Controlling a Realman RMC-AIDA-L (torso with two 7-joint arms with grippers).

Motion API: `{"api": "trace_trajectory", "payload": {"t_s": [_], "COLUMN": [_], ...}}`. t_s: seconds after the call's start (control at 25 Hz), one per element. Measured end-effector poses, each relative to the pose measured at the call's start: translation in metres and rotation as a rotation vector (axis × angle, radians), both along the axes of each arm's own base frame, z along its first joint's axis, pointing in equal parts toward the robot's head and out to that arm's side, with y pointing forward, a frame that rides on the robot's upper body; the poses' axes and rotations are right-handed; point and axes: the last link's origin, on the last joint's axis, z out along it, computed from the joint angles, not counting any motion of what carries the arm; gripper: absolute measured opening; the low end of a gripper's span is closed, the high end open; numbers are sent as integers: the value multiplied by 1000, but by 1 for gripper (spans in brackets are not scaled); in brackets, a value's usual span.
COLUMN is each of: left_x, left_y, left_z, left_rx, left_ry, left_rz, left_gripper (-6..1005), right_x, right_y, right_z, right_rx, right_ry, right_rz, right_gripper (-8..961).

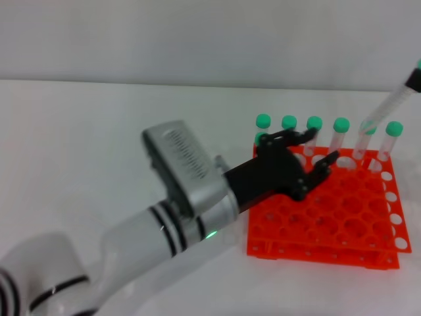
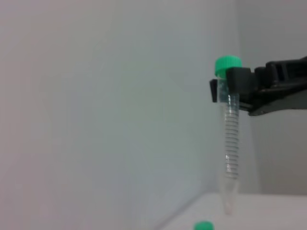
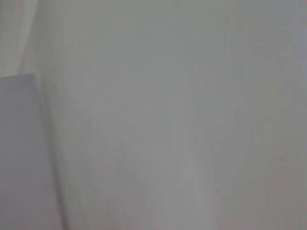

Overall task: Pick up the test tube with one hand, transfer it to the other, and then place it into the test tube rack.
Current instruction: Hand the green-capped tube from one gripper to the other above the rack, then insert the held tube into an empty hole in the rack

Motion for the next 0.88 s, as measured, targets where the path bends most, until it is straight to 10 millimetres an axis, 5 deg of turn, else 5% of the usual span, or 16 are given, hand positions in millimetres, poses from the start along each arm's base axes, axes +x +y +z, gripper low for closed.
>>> {"api": "trace_trajectory", "payload": {"t_s": [0.2,0.52,0.88], "left_x": [-32,-92,-155], "left_y": [-27,-72,-86], "left_z": [28,83,110], "left_rx": [237,512,637], "left_ry": [-101,-239,-245], "left_rz": [39,135,420], "left_gripper": [460,785,893], "right_x": [8,-3,-24], "right_y": [-3,3,12], "right_z": [2,-23,-65], "right_rx": [36,6,-15], "right_ry": [-26,-71,-182], "right_rz": [-16,2,60], "right_gripper": [193,193,194]}}
